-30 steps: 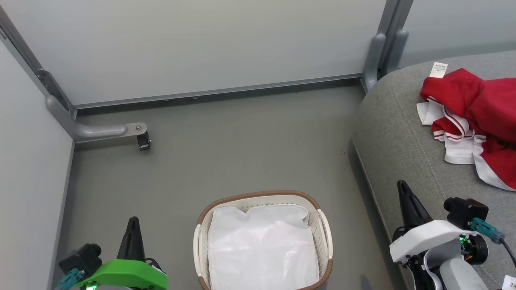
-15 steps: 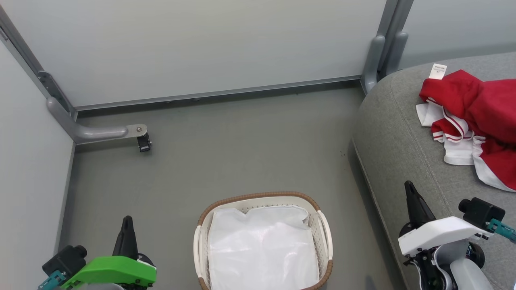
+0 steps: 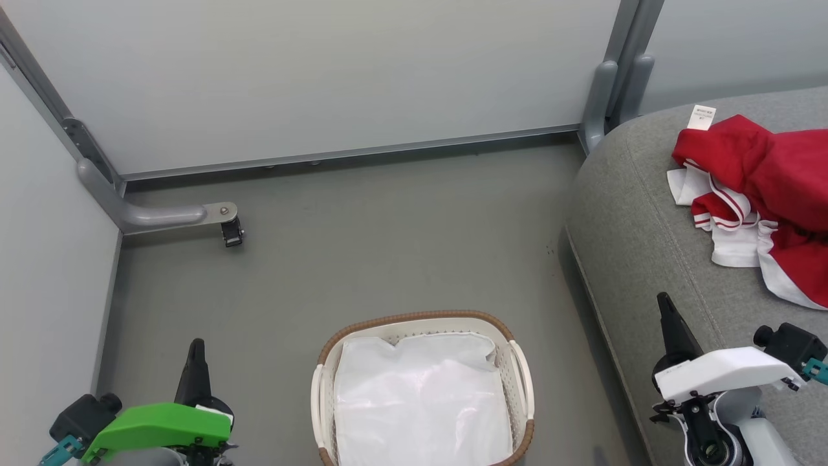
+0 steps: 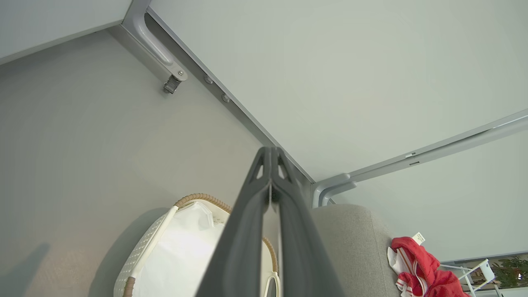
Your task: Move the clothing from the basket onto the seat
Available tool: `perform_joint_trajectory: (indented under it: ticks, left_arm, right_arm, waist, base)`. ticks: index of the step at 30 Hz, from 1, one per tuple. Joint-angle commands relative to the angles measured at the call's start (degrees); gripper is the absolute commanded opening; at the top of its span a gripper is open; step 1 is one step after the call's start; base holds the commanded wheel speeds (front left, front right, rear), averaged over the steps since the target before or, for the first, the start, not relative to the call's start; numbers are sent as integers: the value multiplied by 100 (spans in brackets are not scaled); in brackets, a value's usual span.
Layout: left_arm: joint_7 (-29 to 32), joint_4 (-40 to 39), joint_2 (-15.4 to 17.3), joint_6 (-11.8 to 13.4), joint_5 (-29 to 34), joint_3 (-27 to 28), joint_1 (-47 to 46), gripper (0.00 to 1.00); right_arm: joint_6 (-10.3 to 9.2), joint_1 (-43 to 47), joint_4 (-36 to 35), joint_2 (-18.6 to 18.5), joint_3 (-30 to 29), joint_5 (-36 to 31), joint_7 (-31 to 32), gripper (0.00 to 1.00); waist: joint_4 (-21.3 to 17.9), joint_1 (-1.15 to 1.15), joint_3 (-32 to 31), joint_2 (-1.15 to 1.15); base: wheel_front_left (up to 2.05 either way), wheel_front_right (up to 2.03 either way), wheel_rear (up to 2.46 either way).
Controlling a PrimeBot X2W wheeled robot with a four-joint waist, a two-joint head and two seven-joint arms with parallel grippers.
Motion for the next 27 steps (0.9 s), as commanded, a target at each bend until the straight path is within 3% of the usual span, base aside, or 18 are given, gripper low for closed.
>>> perform_joint_trajectory:
  ticks: [1,27]
  left_arm:
    - [44,-77,27,-38,-164,49,-174,0]
    - [452,-194,37,-135,-1578,276,-264,0]
  right_arm:
    - [-3,5,-91,-20,-44,187,48,0]
    - [-4,59,-171,6,-258,1781,458,0]
  waist:
    - [1,0,-3,0]
    - [6,0,-68,0]
  base:
    - [0,0,0]
    - [0,0,0]
